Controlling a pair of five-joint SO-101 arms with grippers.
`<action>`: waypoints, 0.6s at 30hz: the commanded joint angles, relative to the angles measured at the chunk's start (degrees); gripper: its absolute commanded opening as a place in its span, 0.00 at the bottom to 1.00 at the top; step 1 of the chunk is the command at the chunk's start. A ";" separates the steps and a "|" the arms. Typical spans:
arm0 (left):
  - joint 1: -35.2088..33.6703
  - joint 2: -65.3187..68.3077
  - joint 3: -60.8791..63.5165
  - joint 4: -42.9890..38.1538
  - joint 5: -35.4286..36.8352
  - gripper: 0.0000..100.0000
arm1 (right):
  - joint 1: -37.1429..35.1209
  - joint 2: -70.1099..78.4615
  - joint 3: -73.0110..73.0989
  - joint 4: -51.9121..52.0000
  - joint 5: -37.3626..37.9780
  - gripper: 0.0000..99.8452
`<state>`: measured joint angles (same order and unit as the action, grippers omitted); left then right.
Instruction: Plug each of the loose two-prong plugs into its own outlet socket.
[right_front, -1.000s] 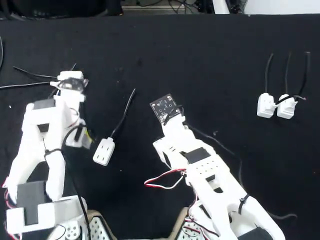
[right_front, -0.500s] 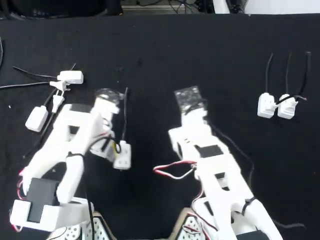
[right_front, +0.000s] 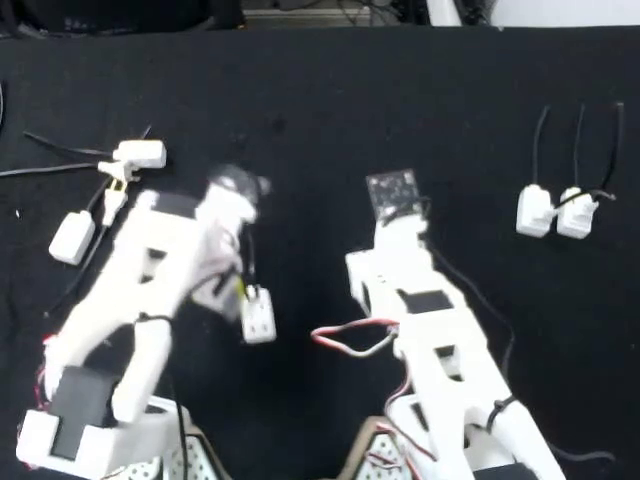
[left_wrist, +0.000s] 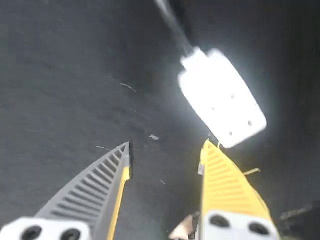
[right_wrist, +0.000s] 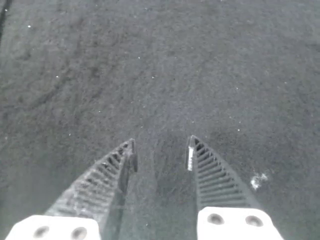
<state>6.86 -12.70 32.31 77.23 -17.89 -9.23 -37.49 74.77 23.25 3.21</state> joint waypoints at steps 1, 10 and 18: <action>-3.47 -2.11 -10.15 -0.79 4.48 0.22 | 1.05 -1.89 -1.27 -1.32 -0.53 0.16; -3.30 12.40 -10.68 -17.32 20.92 0.23 | 1.05 -1.89 -1.19 -1.32 -0.53 0.16; -1.01 18.29 -12.62 -17.58 21.45 0.23 | 0.97 -1.89 -1.27 -1.32 -0.53 0.16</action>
<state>4.66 5.85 23.34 60.35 2.86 -9.23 -37.49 74.77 23.25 3.21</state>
